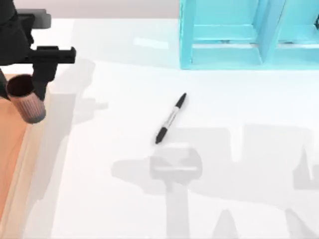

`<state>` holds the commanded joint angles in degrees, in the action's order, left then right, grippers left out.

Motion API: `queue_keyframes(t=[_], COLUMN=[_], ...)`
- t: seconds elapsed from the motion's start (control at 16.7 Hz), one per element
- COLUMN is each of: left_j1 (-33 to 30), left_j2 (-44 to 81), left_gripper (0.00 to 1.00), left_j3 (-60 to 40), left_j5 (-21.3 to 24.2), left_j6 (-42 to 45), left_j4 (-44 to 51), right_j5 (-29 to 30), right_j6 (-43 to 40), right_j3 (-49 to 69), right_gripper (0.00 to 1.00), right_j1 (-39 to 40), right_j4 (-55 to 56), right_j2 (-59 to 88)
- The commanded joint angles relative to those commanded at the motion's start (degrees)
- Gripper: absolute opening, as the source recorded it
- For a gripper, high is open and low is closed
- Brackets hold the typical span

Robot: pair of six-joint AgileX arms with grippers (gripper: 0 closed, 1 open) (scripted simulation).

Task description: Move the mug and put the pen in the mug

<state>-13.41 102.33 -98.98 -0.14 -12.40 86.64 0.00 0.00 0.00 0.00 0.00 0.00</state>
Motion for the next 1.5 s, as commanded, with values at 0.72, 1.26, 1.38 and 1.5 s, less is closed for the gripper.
queue_keyframes(t=[0.72,1.26,1.38,1.5], left_j1=[-7.58,-11.13,-11.15,-11.19], left_j2=[2.68,4.43,4.83,5.38], left_gripper=[0.0,0.0,0.0,0.0], left_j3=[8.56,13.68,15.58,17.85], left_j5=[0.1,0.14,0.12,0.14], left_j6=[-6.95,-10.82,-10.81,-10.82], left_j4=[-11.65,-17.95,-20.0,-23.35], right_j5=[0.0,0.0,0.0,0.0], right_j6=[0.0,0.0,0.0,0.0], right_j3=[0.0,0.0,0.0,0.0], right_gripper=[1.0,1.0,1.0,1.0], right_j1=[0.0,0.0,0.0,0.0], right_j4=[0.0,0.0,0.0,0.0], right_j2=[0.0,0.0,0.0,0.0])
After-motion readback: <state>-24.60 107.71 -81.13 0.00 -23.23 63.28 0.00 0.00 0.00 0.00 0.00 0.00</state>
